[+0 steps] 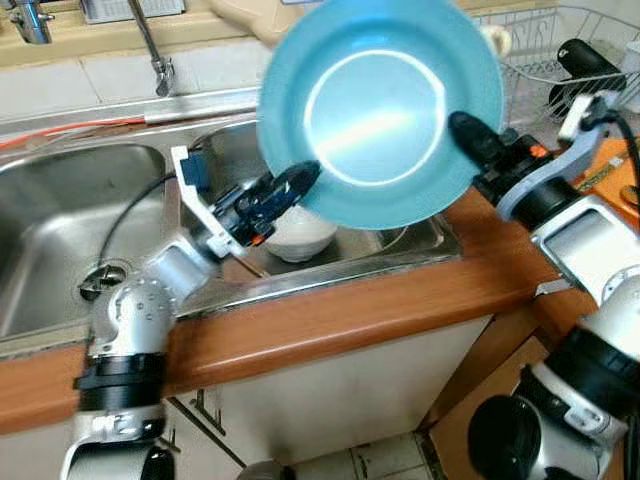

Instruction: Kitchen organization

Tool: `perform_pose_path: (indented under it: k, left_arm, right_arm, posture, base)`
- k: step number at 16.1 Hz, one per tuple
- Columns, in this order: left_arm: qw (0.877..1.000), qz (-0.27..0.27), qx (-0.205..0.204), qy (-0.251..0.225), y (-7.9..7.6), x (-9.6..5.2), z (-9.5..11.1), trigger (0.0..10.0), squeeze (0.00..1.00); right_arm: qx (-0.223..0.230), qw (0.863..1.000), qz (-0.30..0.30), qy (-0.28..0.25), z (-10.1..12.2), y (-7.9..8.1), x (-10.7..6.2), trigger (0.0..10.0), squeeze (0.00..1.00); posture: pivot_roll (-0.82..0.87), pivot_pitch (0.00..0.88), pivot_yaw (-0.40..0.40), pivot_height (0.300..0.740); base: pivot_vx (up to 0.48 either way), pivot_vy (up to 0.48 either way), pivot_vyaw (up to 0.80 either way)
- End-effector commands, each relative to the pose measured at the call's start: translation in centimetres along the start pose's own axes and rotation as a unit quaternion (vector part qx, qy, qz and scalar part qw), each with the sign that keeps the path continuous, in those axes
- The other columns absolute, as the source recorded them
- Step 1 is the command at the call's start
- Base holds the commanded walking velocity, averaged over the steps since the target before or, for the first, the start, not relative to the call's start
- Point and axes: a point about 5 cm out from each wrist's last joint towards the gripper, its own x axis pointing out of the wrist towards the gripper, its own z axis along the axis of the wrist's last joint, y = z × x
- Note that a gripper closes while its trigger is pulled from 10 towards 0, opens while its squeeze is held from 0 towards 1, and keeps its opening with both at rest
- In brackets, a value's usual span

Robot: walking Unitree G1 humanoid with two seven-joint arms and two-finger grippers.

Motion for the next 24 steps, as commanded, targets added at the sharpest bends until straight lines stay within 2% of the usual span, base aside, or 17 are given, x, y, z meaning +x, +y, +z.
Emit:
perform_pose_path:
  k: [1,2,5,8,15,16,17,18,21,22,24]
  left_arm:
    - [0.999,-0.033,-0.012,-0.021,-0.5,0.3,1.0,0.5,0.0]
    - [0.999,-0.038,-0.02,-0.027,-0.5,0.1,1.1,0.0,0.0]
    - [0.998,-0.047,-0.025,-0.029,-0.9,-0.6,1.1,0.0,0.0]
    - [0.999,-0.031,-0.018,-0.028,-0.8,-1.3,1.1,0.0,0.0]
    - [1.0,-0.011,-0.006,-0.027,-0.6,-1.9,1.0,0.0,0.0]
    - [1.0,-0.008,-0.005,-0.027,-0.6,-1.9,0.9,0.0,0.0]
    - [1.0,-0.005,-0.003,-0.027,-0.6,-1.8,0.9,0.0,0.0]
    - [1.0,-0.001,0.0,-0.029,-0.5,-1.8,1.0,0.0,0.0]
    - [0.999,0.027,0.009,-0.046,-0.1,-1.9,1.5,0.0,0.0]
    - [0.998,0.035,0.008,-0.053,0.1,-2.1,1.6,0.0,0.0]
    - [0.997,0.046,0.007,-0.067,0.3,-2.3,2.0,0.0,0.0]
  right_arm:
    - [-0.002,1.0,0.031,-0.003,-0.1,1.0,0.1,0.0,0.0]
    - [0.003,0.999,0.036,-0.002,-0.3,1.0,0.0,0.0,0.0]
    - [0.024,0.999,0.047,0.005,-1.3,0.6,0.0,0.0,0.0]
    - [0.032,0.998,0.044,0.02,-2.4,0.2,0.2,0.2,0.0]
    - [0.036,0.998,0.04,0.024,-3.0,0.0,0.2,0.0,0.0]
    - [0.035,0.998,0.04,0.023,-3.0,0.0,0.2,0.9,0.0]
    - [0.033,0.998,0.04,0.024,-3.1,0.0,0.2,3.5,0.0]
    - [0.028,0.999,0.037,0.026,-3.2,0.0,0.2,10.0,0.0]
    - [0.009,0.999,0.018,0.031,-3.4,-0.4,0.3,10.0,0.0]
    - [0.011,0.999,0.013,0.033,-3.5,-0.6,0.3,10.0,1.0]
    - [0.011,0.999,0.011,0.033,-3.5,-0.7,0.3,10.0,1.0]
  posture:
    - [-0.07,0.0,0.081,0.74]
    - [-0.07,0.0,0.081,0.74]
    - [-0.05,0.0,0.076,0.74]
    - [-0.05,0.0,0.071,0.74]
    - [-0.04,0.0,0.069,0.74]
    - [-0.04,0.0,0.069,0.74]
    - [-0.04,0.0,0.068,0.74]
    - [-0.04,0.0,0.068,0.74]
    - [-0.04,0.0,0.067,0.74]
    - [-0.04,0.0,0.067,0.74]
    - [-0.04,0.0,0.064,0.74]
  base:
    - [0.0,0.0,0.0]
    - [0.0,0.0,0.0]
    - [0.0,0.0,0.0]
    - [0.0,0.0,0.0]
    - [0.0,0.0,0.0]
    - [0.0,0.0,0.0]
    - [0.0,0.0,0.0]
    - [0.0,0.0,0.0]
    - [0.0,0.0,0.0]
    - [0.0,0.0,0.0]
    - [0.0,0.0,0.0]
